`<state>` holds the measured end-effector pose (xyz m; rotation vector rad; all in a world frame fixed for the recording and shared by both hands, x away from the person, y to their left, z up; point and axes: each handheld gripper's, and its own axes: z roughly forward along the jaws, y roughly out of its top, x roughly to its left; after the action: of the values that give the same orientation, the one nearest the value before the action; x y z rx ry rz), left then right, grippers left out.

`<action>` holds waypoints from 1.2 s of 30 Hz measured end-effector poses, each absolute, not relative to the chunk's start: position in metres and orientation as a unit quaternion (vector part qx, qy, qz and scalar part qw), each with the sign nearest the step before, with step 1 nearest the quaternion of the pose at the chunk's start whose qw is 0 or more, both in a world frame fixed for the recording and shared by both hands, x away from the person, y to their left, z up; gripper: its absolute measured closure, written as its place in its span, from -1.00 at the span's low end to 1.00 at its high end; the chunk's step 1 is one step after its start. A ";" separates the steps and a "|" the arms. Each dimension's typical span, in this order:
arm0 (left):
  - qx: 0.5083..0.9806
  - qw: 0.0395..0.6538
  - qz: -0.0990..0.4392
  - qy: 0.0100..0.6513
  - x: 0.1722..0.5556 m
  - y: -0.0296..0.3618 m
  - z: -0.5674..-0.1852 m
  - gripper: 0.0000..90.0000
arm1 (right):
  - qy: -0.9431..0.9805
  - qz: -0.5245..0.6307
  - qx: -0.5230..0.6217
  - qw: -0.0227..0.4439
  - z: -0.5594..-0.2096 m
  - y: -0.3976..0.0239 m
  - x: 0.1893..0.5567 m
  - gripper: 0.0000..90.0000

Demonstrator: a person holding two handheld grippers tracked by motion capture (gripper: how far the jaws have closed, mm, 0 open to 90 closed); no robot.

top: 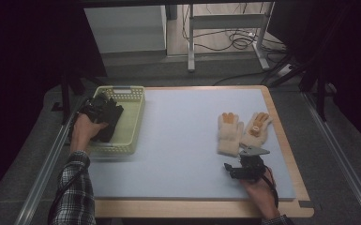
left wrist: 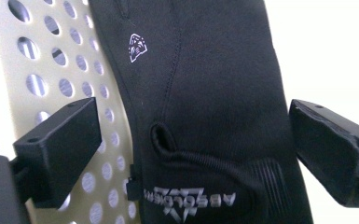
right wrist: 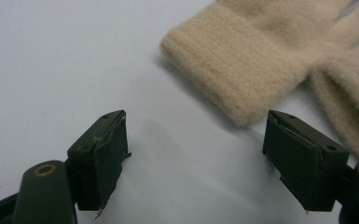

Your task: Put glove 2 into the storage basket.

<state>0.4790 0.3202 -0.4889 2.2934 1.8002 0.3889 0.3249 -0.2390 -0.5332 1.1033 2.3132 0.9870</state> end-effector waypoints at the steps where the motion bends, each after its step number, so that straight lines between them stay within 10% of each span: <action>1: 0.776 0.112 0.130 0.608 0.477 0.321 -0.487 -0.92 | 0.826 0.352 0.394 0.196 -0.533 -0.239 0.325 -0.52; 36: 0.787 0.296 0.169 0.514 0.405 0.298 -0.445 -1.00 | 0.826 0.352 0.394 0.197 -0.533 -0.239 0.325 -0.52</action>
<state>0.4048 0.2979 -0.4452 2.0936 1.3656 0.4499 0.3247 -0.2389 -0.5332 1.1023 2.3123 0.9852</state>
